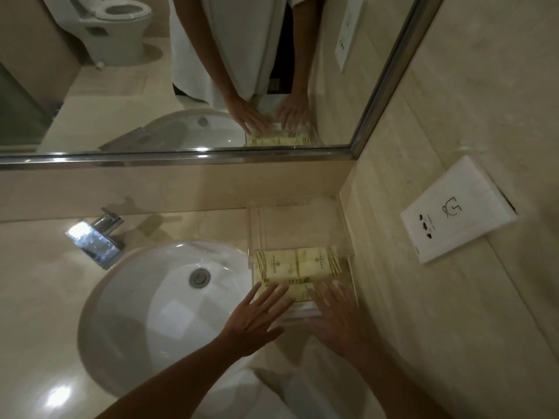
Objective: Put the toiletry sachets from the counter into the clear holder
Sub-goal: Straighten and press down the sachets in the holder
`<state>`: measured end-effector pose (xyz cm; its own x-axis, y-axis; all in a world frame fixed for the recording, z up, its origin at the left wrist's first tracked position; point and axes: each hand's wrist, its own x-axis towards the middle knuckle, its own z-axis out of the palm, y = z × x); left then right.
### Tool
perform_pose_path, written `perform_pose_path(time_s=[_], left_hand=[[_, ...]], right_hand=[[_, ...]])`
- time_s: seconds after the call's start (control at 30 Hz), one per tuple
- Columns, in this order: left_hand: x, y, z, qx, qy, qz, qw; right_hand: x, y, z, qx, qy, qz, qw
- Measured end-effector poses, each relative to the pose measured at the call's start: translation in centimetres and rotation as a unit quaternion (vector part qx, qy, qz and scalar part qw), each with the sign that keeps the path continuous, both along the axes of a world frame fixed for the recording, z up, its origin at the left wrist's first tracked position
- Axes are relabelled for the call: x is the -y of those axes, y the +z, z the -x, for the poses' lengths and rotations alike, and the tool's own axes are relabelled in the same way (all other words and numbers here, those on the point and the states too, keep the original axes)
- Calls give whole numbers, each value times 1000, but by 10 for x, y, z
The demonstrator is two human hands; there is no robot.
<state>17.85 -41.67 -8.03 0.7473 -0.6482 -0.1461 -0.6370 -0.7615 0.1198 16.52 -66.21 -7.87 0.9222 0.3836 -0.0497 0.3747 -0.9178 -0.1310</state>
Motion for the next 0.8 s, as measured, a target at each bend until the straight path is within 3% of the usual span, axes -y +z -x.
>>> perform_pose_path(time_s=[0.13,0.53,0.8], left_hand=[[-12,-8,9,-27,10,-16,999],[-1,6,-4,-60,6,-39,997],[12,19,-17,-30,-3,-54,998]], right_hand=[[13,-5,25,-85,-34,49,995],[7,26,-6,-89,7,75,993],[-3,34,-24,-131,12,65,989]])
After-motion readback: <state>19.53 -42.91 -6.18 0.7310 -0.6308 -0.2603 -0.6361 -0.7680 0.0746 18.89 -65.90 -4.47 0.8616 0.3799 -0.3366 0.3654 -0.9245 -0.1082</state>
